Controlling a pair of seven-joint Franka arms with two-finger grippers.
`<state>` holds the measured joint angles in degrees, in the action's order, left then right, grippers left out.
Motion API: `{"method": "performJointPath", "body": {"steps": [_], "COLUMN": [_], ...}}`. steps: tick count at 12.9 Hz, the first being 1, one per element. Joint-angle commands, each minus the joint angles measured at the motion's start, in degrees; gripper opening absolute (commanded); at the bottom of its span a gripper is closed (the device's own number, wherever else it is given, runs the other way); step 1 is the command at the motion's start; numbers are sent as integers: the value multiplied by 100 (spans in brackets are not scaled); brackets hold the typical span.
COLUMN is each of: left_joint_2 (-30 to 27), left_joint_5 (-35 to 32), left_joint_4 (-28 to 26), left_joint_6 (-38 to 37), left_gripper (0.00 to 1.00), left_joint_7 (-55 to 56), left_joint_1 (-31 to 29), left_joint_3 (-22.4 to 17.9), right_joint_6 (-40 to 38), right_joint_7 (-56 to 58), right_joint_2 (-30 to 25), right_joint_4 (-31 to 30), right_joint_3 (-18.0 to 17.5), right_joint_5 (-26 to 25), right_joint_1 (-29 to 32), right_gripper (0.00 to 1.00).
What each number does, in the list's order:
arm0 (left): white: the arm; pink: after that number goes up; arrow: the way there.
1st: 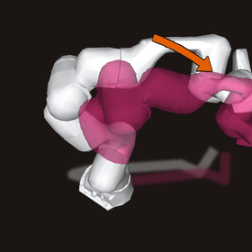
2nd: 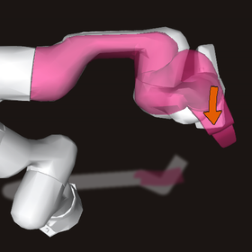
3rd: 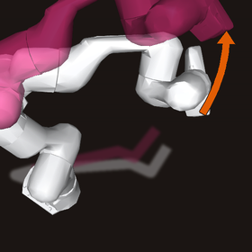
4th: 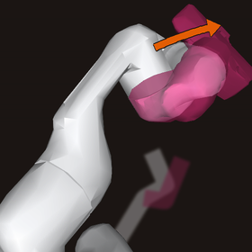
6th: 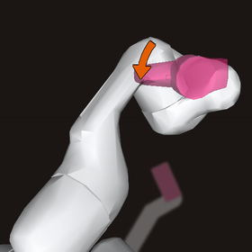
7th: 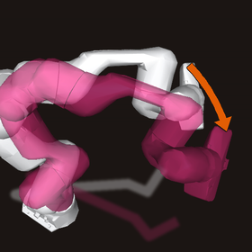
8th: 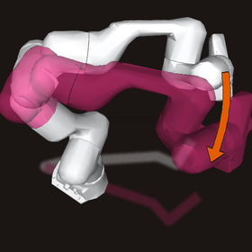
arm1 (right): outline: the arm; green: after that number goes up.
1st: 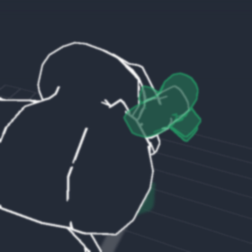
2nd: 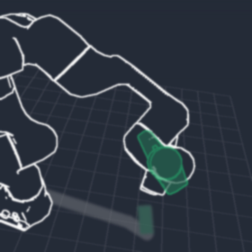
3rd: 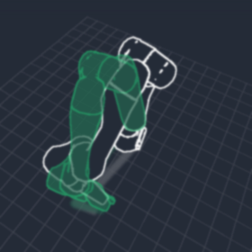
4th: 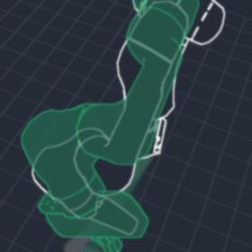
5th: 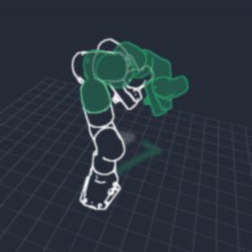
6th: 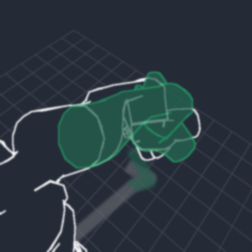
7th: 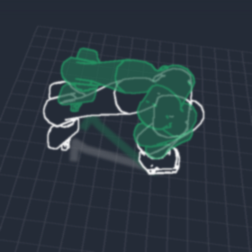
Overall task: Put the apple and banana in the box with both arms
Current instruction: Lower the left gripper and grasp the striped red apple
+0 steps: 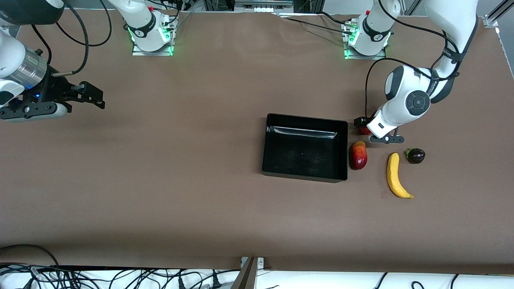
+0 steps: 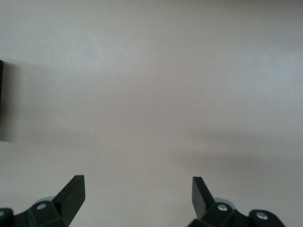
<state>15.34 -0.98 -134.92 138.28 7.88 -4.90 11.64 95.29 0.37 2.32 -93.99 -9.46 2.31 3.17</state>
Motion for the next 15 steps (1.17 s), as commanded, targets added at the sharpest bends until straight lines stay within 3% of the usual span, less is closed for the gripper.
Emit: {"method": "performJointPath", "body": {"steps": [1, 2, 4, 6, 8, 12, 15], "left_joint_2": [75, 75, 66, -13, 39, 74, 233], "left_joint_5": [54, 28, -7, -16, -25, -367, -289], "left_joint_4": [-79, -70, -18, 427, 1533, 3143, 3735], "left_joint_6": [138, 120, 68, -622, -2088, -3822, -4161], "left_gripper": [60, 35, 12, 8, 12, 10, 0], "left_joint_7": [3, -23, -32, -23, -15, 90, 424], "left_joint_1": [-55, -55, -46, -11, 24, 426, 1137], "left_joint_3": [40, 40, 32, 58, 67, 93, 137], "right_joint_6": [42, 59, 77, 33, 51, 51, 95], "right_joint_7": [51, 16, -2, 6, -2, -20, -11], "right_joint_2": [-153, -153, -145, -110, -101, 14, 14], "right_joint_4": [-120, -111, -94, 73, 91, 91, 91], "right_joint_3": [-170, -170, -153, -92, 5, 32, 23], "right_joint_5": [-81, -99, -169, -230, -274, -266, -292], "right_joint_1": [158, 158, 166, 166, 193, 193, 158], "right_gripper": [100, 100, 100, 100, 100, 100, 100]}}
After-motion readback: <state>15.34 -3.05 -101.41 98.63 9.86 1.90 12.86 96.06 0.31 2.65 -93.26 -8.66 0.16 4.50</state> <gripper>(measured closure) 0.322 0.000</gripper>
